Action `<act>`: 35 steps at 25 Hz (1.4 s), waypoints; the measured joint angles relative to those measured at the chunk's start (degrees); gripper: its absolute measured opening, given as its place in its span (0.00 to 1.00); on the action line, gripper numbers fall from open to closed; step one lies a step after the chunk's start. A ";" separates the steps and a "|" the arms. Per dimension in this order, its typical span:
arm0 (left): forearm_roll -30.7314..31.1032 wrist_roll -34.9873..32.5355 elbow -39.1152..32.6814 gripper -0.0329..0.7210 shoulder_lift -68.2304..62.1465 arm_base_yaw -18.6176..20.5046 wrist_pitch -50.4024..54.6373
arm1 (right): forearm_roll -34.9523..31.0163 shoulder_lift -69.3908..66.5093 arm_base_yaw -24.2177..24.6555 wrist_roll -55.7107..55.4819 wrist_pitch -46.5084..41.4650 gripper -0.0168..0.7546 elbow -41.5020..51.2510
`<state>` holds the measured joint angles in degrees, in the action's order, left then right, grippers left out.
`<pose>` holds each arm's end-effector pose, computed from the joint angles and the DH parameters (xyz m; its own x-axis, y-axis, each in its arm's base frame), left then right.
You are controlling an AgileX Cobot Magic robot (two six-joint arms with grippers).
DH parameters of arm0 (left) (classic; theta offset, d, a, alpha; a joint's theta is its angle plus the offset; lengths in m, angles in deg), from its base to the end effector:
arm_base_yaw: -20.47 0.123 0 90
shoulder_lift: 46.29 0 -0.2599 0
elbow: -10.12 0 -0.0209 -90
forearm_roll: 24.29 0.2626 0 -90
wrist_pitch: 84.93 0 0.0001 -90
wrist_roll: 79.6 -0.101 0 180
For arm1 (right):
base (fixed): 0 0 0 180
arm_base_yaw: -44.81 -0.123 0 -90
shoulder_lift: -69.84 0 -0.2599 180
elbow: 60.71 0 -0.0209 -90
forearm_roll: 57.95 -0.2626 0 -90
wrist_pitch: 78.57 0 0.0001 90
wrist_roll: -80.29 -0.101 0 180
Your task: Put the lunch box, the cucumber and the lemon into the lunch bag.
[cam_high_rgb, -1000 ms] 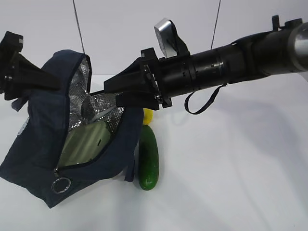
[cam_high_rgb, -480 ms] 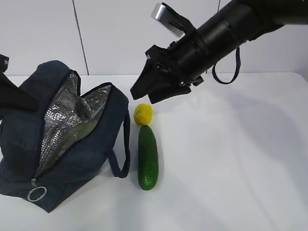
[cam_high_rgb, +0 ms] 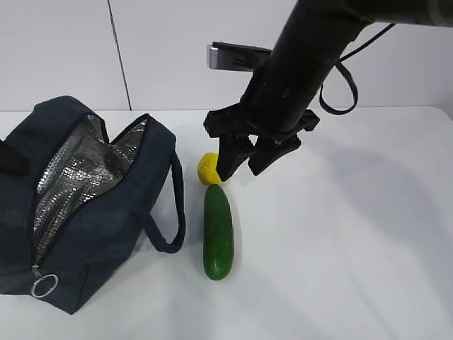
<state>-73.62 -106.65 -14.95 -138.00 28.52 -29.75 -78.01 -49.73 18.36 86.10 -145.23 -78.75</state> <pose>0.2847 -0.0233 0.2089 -0.9355 -0.2225 -0.2744 -0.0047 0.7844 -0.6202 0.3542 0.2118 0.2237 -0.8917 -0.3988 -0.2142 -0.4496 0.8355 0.3160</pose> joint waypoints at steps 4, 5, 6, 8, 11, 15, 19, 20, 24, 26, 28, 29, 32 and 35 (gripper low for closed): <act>3.15 0.49 0.00 0.04 0.00 0.13 0.11 | 1.17 -1.00 -1.22 -4.03 0.08 0.55 -0.10; 3.73 0.53 0.00 0.04 0.00 0.13 0.11 | 1.32 -1.45 -1.55 -4.97 0.32 0.55 -0.10; 4.12 0.63 0.00 0.04 0.00 0.13 0.11 | 1.57 -1.90 -1.90 -5.81 0.54 0.55 -0.10; 5.18 0.67 0.00 0.04 0.00 0.13 0.11 | 1.55 -3.15 -2.39 -7.43 1.35 0.55 -0.10; 6.03 0.67 0.09 0.04 0.00 0.13 0.18 | 1.58 -5.09 -2.89 -10.11 3.06 0.55 -0.49; 6.38 0.67 0.09 0.04 0.12 0.13 0.18 | 1.81 -7.60 -3.25 -12.59 5.48 0.55 -0.82; 6.52 0.67 0.09 0.04 0.12 0.13 0.18 | 1.81 -10.27 -3.34 -13.94 6.05 0.55 -0.94; 6.52 0.67 0.09 0.04 0.12 0.13 0.18 | 1.81 -10.62 -3.34 -14.04 6.56 0.55 -0.94; 6.56 0.67 0.09 0.04 0.12 0.13 0.18 | 2.64 -10.96 -3.34 -15.70 8.90 0.55 -1.03; 6.66 0.67 0.09 0.04 0.12 0.13 0.18 | 2.95 -11.40 -3.34 -16.29 9.55 0.55 -1.16; 6.64 0.67 0.09 0.04 0.12 0.13 0.18 | 3.07 -12.15 -3.34 -16.69 9.83 0.55 -1.54; 6.64 0.67 0.09 0.04 0.12 0.13 0.18 | 3.07 -12.51 -3.34 -16.80 10.16 0.55 -1.54; 6.64 0.67 0.09 0.04 0.12 0.13 0.18 | 2.71 -12.75 -3.34 -16.92 10.85 0.55 -1.89; 6.64 0.67 0.09 0.04 0.12 0.13 0.18 | 2.69 -12.75 -3.34 -17.00 11.51 0.55 -1.88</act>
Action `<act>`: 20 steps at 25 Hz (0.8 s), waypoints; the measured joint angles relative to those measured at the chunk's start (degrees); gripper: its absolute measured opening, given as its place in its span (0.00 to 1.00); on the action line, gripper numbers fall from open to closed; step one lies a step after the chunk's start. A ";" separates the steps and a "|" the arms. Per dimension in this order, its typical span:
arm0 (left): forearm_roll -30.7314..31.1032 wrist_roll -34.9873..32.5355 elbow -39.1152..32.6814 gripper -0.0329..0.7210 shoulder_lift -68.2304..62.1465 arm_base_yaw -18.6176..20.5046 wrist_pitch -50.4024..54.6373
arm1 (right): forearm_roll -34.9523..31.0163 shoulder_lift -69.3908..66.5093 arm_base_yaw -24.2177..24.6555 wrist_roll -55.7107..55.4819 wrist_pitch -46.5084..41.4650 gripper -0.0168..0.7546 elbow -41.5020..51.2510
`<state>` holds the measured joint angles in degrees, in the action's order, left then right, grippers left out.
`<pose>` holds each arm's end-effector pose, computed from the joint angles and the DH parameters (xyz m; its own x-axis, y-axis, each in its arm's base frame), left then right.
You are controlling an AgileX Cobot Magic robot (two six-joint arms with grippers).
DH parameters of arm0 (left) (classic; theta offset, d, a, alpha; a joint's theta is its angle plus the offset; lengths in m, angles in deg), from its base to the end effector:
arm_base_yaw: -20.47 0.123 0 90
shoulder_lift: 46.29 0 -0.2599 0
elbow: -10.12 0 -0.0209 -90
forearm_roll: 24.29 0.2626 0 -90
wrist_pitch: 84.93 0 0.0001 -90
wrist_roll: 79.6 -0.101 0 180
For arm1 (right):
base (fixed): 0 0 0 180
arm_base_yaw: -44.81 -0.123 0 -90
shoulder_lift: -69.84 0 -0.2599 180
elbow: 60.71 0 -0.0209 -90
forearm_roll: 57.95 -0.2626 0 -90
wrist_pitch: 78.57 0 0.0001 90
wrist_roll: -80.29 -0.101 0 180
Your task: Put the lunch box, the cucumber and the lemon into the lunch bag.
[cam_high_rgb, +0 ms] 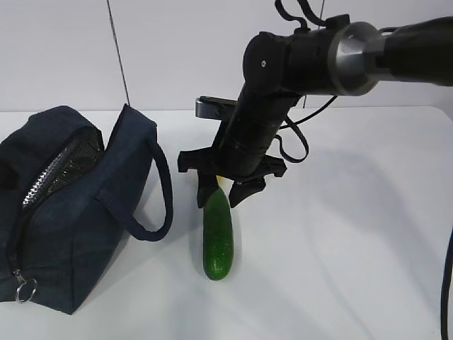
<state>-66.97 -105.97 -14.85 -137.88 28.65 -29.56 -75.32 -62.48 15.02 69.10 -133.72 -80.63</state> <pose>0.2806 -0.0166 0.2038 -0.9490 -0.1552 -0.2745 0.0188 0.8410 -0.5407 0.3772 0.2445 0.1393 -0.9789 -0.1541 -0.1343 -0.1891 0.9324 0.3079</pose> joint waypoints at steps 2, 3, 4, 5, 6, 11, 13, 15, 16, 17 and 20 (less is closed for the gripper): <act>0.04 0.00 0.00 0.04 0.00 0.00 0.00 | 0.00 -0.23 0.00 0.00 0.03 0.55 0.00; 0.04 0.00 0.00 0.04 0.00 0.00 0.00 | -0.10 -0.35 0.00 -0.04 0.03 0.55 0.00; 0.04 0.00 0.00 0.04 0.00 0.00 0.00 | -0.34 -0.60 0.00 -0.24 0.03 0.55 0.00; 0.04 0.00 0.00 0.04 0.00 0.00 0.00 | -0.48 -0.88 0.00 -0.24 0.03 0.55 0.00; 0.04 0.00 0.00 0.04 0.00 0.00 0.00 | -0.74 -1.18 0.00 -0.24 0.03 0.56 0.00; 0.13 0.00 0.00 0.04 0.00 0.00 0.00 | -0.83 -2.13 0.00 -0.34 0.38 0.73 0.00; 0.13 0.09 0.00 0.04 0.00 0.00 0.00 | -0.83 -2.27 0.00 -0.34 0.94 0.78 0.00; 0.13 0.09 0.00 0.04 0.00 0.00 0.00 | -0.83 -2.40 0.00 -0.34 1.49 0.79 0.00; 0.13 0.09 0.00 0.04 0.00 0.00 0.00 | -0.83 -2.44 0.00 -0.34 1.49 0.79 0.00; 0.13 0.09 0.00 0.04 0.00 0.00 0.00 | -0.83 -2.68 0.00 -0.34 1.49 0.79 0.00; 0.13 0.09 0.00 0.04 0.00 0.00 0.00 | -0.96 -3.90 0.00 -0.34 1.49 0.80 -0.08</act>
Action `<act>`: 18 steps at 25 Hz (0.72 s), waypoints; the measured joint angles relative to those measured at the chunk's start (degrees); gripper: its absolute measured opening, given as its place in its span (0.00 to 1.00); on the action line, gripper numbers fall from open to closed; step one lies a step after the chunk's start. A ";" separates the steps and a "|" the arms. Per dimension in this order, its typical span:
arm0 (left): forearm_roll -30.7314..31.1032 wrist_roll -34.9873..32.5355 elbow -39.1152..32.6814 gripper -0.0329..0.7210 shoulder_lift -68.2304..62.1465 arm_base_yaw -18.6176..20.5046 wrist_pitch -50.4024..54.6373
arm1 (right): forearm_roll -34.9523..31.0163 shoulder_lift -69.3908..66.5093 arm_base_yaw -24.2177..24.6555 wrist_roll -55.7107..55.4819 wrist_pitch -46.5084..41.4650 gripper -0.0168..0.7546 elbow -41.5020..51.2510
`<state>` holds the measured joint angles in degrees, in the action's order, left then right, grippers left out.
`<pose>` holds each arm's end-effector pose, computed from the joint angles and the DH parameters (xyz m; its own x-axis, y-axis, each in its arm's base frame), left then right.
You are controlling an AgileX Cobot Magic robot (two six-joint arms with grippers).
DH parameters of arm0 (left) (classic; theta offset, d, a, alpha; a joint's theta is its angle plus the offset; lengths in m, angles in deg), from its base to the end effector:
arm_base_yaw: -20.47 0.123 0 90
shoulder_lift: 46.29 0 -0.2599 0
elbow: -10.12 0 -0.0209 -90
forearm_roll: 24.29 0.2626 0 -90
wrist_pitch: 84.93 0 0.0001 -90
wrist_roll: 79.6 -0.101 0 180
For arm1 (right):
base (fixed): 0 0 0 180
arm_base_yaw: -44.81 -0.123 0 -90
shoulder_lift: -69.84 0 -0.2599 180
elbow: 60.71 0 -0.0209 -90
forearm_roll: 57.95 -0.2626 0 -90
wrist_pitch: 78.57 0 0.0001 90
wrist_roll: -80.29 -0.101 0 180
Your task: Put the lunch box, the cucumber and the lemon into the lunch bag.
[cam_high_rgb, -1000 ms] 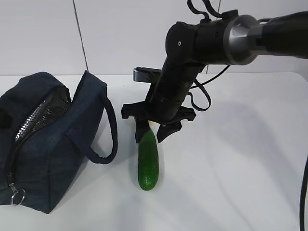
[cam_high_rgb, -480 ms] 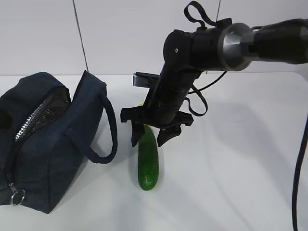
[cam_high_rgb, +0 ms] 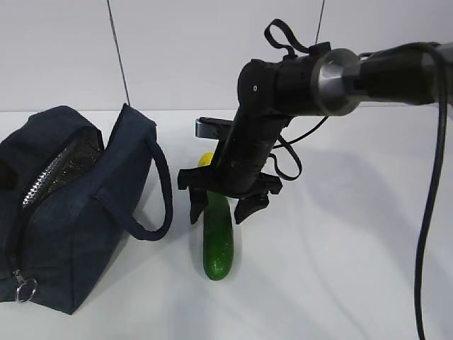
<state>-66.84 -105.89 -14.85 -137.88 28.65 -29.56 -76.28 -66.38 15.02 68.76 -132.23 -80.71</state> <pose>0.2805 -0.0165 0.2036 -0.9492 -0.1549 -0.2738 0.0182 0.8418 -0.5394 0.3795 0.2468 0.1098 -0.9867 -0.1358 -0.0893 -0.1570 0.9389 0.3062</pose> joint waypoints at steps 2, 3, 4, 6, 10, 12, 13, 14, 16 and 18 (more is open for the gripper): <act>0.00 0.00 0.00 0.04 0.00 0.00 0.00 | -0.11 -0.87 0.00 0.00 0.00 0.79 0.00; 0.00 0.00 0.00 0.04 0.00 0.00 0.00 | -0.11 -1.04 0.00 0.00 0.00 0.79 0.00; 0.00 0.00 0.00 0.04 0.00 0.00 0.00 | -0.20 -1.28 0.00 0.00 0.00 0.79 0.00; 0.00 0.00 0.00 0.04 0.00 0.00 0.00 | -0.37 -1.64 0.00 0.00 0.00 0.79 0.00; 0.00 0.00 0.00 0.04 0.00 0.00 0.00 | -1.38 -2.33 0.00 0.00 -0.11 0.79 0.00; 0.00 0.00 0.00 0.04 0.00 0.00 0.00 | -1.66 -2.56 0.00 0.00 -0.11 0.79 0.00; 0.00 0.00 0.00 0.04 0.00 0.00 0.00 | -1.75 -2.64 0.00 0.00 -0.22 0.79 0.00; 0.00 0.00 0.00 0.04 0.00 0.00 0.00 | -1.85 -2.80 0.00 0.00 -0.22 0.79 0.00; 0.00 0.00 0.00 0.04 0.00 0.00 0.00 | -1.89 -3.12 0.00 0.00 -0.22 0.78 0.00; 0.00 0.00 0.00 0.04 0.00 0.00 0.00 | -1.89 -3.19 0.00 0.00 -0.27 0.78 0.00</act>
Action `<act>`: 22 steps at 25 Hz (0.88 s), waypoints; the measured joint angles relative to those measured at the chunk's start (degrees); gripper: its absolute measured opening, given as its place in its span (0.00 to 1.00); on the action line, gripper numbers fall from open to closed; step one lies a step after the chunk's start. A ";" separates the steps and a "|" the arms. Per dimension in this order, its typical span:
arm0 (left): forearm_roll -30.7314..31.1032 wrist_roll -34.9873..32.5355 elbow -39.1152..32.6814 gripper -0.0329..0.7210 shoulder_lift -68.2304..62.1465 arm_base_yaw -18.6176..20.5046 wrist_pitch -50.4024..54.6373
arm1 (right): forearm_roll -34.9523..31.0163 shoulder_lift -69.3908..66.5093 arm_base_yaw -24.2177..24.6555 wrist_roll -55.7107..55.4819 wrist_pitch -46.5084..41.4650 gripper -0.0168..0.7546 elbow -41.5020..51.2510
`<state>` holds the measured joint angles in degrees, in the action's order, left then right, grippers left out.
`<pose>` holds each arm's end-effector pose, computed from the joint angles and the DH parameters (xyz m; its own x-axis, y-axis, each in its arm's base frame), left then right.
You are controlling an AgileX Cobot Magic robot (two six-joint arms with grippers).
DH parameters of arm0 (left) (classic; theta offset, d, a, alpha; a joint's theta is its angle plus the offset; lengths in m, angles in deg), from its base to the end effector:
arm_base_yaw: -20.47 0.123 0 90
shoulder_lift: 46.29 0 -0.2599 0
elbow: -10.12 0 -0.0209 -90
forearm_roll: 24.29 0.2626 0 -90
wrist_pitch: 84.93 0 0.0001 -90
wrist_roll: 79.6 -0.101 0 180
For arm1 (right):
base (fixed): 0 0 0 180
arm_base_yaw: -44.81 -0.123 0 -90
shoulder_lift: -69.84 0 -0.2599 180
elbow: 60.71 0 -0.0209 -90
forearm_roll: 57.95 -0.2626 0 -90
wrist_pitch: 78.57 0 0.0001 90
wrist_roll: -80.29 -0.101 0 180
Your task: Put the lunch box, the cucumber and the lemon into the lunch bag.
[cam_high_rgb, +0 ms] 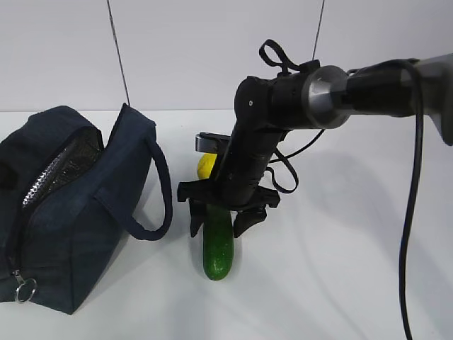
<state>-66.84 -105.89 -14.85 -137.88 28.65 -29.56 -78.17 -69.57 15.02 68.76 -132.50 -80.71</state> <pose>0.2805 -0.0165 0.2036 -0.9492 -0.1549 -0.2738 0.0182 0.8418 -0.5394 0.3769 0.2483 0.0854 -0.9923 -0.1222 -0.0225 -0.1231 0.9421 0.3119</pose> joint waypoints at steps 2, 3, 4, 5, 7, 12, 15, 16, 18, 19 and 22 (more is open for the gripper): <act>0.00 0.00 0.00 0.04 0.00 0.00 0.00 | 0.00 0.00 0.00 0.00 0.00 0.73 0.00; 0.00 0.00 0.00 0.04 0.00 0.00 0.00 | 0.00 -0.07 0.00 0.00 -0.07 0.70 0.00; 0.00 0.00 0.00 0.04 0.00 0.00 0.00 | 0.00 -0.07 0.00 0.00 -0.07 0.66 0.00; 0.00 0.00 0.00 0.04 0.00 0.00 0.00 | 0.00 -0.13 0.00 0.00 -0.07 0.62 0.00; 0.00 0.00 0.00 0.04 0.00 0.00 0.00 | 0.24 -0.13 0.00 0.00 -0.14 0.55 0.00; 0.00 0.00 0.00 0.04 0.00 0.00 0.00 | 1.56 -0.13 0.00 0.00 -0.14 0.51 -0.04; 0.00 0.00 0.00 0.04 0.00 0.00 0.00 | 1.66 -0.13 0.00 0.00 -0.14 0.50 -0.04; 0.00 0.00 0.00 0.04 0.00 0.00 0.00 | 1.66 -0.13 0.00 0.00 -0.14 0.50 -0.04; 0.00 0.00 0.00 0.04 0.00 0.00 0.00 | 1.55 -0.13 0.00 0.00 -0.93 0.50 -0.04; 0.00 0.00 0.00 0.04 0.00 0.00 0.00 | 1.46 -0.13 0.00 0.00 -1.71 0.50 -0.13; 0.00 0.00 0.00 0.04 0.00 0.00 0.00 | 1.73 -0.13 0.00 0.10 -5.07 0.50 -0.32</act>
<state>-66.84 -105.89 -14.85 -137.88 28.65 -29.56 -76.44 -69.70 15.02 68.86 -137.58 -81.04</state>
